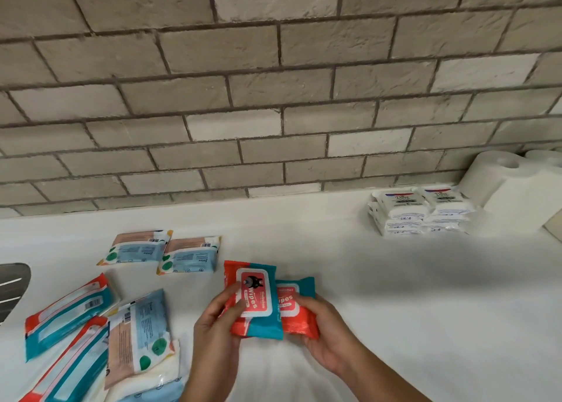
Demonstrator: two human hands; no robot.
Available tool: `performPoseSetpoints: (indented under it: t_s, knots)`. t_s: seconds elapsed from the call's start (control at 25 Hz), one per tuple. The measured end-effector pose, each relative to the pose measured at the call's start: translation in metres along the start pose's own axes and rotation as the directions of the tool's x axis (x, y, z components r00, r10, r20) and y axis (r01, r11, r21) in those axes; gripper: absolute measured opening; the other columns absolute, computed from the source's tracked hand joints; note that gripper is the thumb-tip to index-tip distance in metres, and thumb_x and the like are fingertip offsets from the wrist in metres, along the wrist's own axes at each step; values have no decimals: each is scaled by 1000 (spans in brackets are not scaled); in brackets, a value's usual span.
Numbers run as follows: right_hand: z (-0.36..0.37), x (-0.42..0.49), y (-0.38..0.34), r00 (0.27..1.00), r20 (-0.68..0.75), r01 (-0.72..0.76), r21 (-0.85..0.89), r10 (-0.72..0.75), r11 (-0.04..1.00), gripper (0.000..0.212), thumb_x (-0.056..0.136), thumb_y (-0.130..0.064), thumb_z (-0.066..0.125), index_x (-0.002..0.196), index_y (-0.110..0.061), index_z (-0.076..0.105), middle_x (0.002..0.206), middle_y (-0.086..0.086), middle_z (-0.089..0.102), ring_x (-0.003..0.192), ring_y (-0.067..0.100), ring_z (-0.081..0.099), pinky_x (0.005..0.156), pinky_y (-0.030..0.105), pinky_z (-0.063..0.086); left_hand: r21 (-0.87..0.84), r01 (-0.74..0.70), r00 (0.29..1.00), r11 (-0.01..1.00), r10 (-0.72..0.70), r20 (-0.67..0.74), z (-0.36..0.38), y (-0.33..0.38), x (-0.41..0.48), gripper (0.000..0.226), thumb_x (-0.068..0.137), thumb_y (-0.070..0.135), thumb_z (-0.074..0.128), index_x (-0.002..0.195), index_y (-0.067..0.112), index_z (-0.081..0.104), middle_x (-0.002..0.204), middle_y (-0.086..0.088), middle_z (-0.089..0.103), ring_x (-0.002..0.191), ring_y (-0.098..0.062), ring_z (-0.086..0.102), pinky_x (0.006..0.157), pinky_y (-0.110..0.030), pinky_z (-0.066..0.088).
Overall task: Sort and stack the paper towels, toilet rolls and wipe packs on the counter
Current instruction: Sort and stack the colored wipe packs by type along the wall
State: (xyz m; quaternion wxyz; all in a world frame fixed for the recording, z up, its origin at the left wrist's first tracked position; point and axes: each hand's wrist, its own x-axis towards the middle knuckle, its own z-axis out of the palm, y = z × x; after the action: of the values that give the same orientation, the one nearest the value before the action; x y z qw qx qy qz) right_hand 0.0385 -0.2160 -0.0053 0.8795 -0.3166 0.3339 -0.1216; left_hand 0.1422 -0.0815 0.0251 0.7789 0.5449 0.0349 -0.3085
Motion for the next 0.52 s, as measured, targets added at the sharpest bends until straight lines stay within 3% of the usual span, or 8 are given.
performPoseSetpoints:
  t_s: [0.08,0.2,0.32,0.44,0.52]
  knots:
    - [2,0,5,999,37,31,101,-35,994,43,96,-9,58,138,-4,54,127,26,68,113,42,68,85,49,61,84,-67,995,994,73,-71,21,-13,-11,30,88,-4,65,105,17,76,112,-16,74,95,-29,73,72,-36,61]
    - [0,-5,4,998,60,-38,224,25,974,46,97,-18,54,140,-2,56,130,29,66,108,39,70,78,45,62,361,-204,969,910,241,-60,43,-34,-29,34,77,27,73,110,37,76,136,-2,60,124,-21,57,104,-46,48]
    - [-9,-9,-10,997,78,-42,304,19,952,43,98,-39,55,132,-15,62,128,24,68,102,38,71,81,47,61,811,-152,965,565,261,-1,56,-49,-43,74,61,73,40,132,57,52,148,8,41,135,-17,30,113,-47,22]
    - [-19,-9,-16,997,54,33,333,-54,942,68,78,-54,78,132,-17,60,131,24,66,112,41,66,108,59,43,910,-107,982,401,188,32,61,-55,-53,82,60,82,12,140,69,22,153,4,30,137,-17,20,111,-44,17]
    - [-25,-9,-14,993,76,57,358,-90,932,89,54,-49,98,128,-15,62,132,26,65,113,42,65,116,61,33,945,-112,983,309,176,59,62,-57,-56,88,58,82,-1,144,67,11,153,3,25,138,-16,17,112,-42,16]
